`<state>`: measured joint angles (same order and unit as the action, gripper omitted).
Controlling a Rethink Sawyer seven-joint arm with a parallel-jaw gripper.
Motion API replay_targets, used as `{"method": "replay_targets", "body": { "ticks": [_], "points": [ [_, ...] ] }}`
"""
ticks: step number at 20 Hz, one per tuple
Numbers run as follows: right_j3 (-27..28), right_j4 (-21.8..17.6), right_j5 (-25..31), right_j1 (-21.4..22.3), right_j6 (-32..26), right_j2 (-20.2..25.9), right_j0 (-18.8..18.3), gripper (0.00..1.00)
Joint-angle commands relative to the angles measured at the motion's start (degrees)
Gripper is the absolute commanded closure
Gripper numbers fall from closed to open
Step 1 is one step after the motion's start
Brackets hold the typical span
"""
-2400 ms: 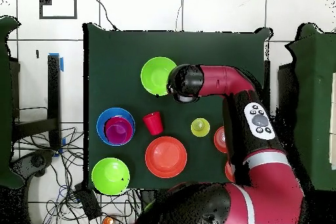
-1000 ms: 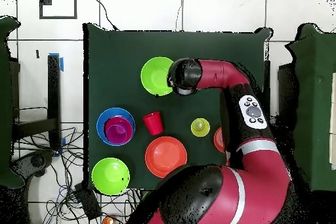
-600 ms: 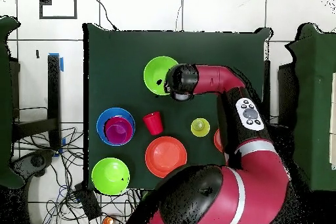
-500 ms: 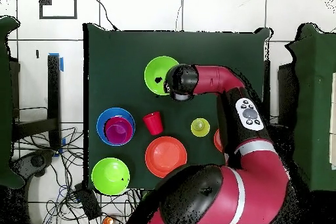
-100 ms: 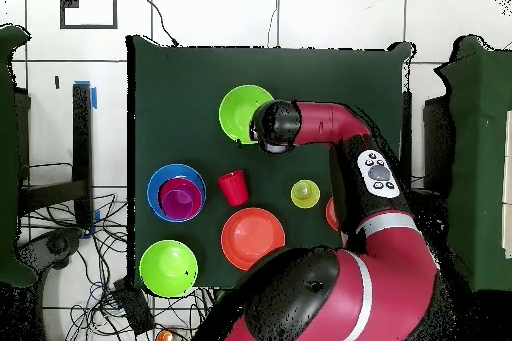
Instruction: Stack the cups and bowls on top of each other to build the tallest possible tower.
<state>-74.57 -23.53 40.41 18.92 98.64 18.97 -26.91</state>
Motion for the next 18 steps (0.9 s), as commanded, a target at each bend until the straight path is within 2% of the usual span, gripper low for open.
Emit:
{"method": "replay_targets", "body": {
  "ticks": [1, 12, 14, 18],
  "points": [
    [0.4, -5.0, -3.7, -3.2, -1.3, -1.1, 2.2, 1.00],
    [0.7, -4.1, -3.5, -2.6, -1.5, -2.2, 3.1, 1.00],
    [0.1, -3.9, -2.6, -1.3, -2.8, -1.4, 3.1, 1.00],
    [-3.3, -1.0, 6.3, 6.2, -7.4, 0.7, 2.4, 1.00]
  ]
}}
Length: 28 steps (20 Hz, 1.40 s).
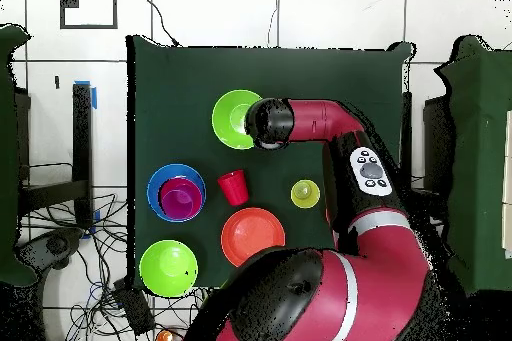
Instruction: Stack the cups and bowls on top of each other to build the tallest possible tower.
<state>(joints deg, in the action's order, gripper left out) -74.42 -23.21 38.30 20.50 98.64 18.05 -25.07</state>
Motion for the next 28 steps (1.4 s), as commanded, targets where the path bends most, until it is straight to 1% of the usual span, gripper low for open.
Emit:
{"method": "replay_targets", "body": {
  "ticks": [1, 3, 5, 8, 11, 14, 20, 23, 26, 28],
  "points": [
    [-4.8, -0.3, 10.7, 6.8, -8.3, 2.2, 0.0, 1.00],
    [-7.5, 1.7, 14.6, 10.8, -9.8, 3.5, -1.1, 1.00],
    [-9.8, 2.7, 15.3, 13.2, -10.0, 4.6, -2.0, 1.00],
    [-11.9, 4.0, 16.3, 15.4, -9.9, 6.2, -3.1, 1.00],
    [-13.2, 6.0, 18.8, 17.2, -10.8, 8.3, -4.6, 1.00],
    [-14.3, 7.3, 20.5, 18.8, -10.9, 9.5, -5.5, 1.00],
    [-17.7, 9.1, 19.3, 19.4, -10.9, 12.8, -8.1, 1.00],
    [-21.5, 10.0, 16.2, 20.2, -10.7, 14.8, -9.9, 1.00],
    [-24.9, 11.4, 15.7, 22.1, -9.9, 16.7, -11.6, 1.00],
    [-28.6, 13.1, 14.4, 24.1, -9.3, 18.7, -13.3, 1.00]
  ]
}}
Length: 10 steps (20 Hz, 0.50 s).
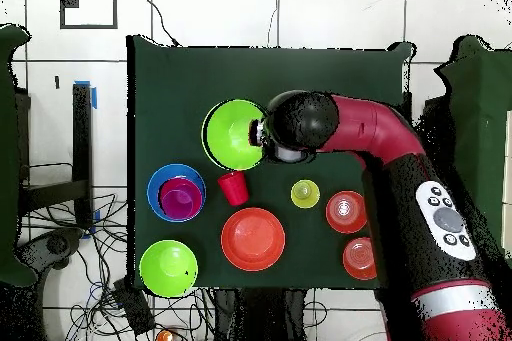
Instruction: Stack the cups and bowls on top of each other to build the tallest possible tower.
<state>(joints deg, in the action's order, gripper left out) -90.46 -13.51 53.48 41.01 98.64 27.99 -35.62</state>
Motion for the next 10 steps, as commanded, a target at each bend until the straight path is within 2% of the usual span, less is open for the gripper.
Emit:
{"method": "replay_targets", "body": {
  "ticks": [1, 6, 8, 10],
  "points": [
    [-14.7, 4.3, -1.9, 4.6, -8.7, 10.0, -3.6, 1.00],
    [-26.5, 8.4, -8.1, 10.4, -6.1, 17.4, -7.6, 1.00],
    [-31.1, 10.5, -9.9, 12.8, -5.8, 21.5, -10.1, 1.00],
    [-36.6, 13.8, -11.8, 15.5, -5.9, 27.6, -14.1, 1.00]
  ]
}}
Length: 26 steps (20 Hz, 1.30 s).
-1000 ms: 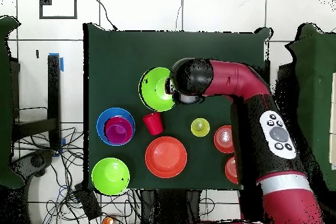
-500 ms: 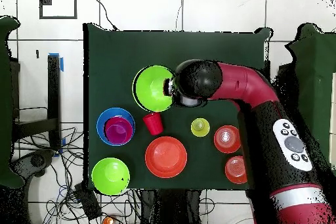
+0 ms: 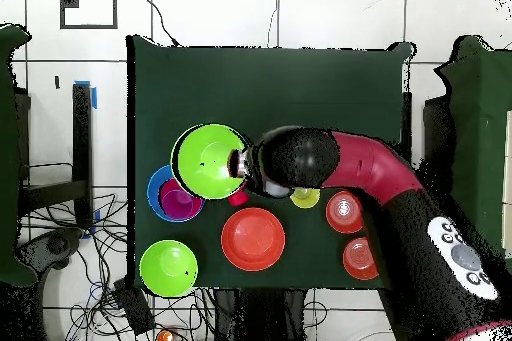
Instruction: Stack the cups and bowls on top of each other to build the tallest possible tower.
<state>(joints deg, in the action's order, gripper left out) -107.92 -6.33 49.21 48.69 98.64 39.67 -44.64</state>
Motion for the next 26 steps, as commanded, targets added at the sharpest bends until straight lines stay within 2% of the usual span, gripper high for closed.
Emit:
{"method": "replay_targets", "body": {
  "ticks": [1, 4, 7, 9, 12, 16, 18, 21, 23, 26],
  "points": [
    [-22.0, 8.3, -8.7, 8.9, -5.4, 19.9, -7.5, 1.00],
    [-29.1, 11.4, -12.8, 10.8, -2.7, 30.9, -13.8, 1.00],
    [-34.8, 11.5, -18.6, 10.8, 3.0, 41.3, -18.5, 1.00],
    [-37.2, 11.4, -21.1, 10.5, 6.6, 46.7, -20.6, 1.00],
    [-39.8, 10.3, -24.9, 10.1, 10.5, 51.2, -21.8, 1.00],
    [-42.8, 7.7, -30.6, 10.0, 12.1, 50.6, -20.4, 1.00],
    [-43.9, 6.1, -33.5, 10.6, 11.9, 47.9, -18.8, 1.00],
    [-45.2, 2.6, -37.3, 11.5, 10.9, 39.2, -13.7, 1.00],
    [-45.8, 1.3, -39.2, 11.6, 10.7, 35.4, -11.5, 1.00],
    [-46.6, 0.3, -40.8, 11.4, 10.1, 32.9, -10.1, 1.00]
  ]
}}
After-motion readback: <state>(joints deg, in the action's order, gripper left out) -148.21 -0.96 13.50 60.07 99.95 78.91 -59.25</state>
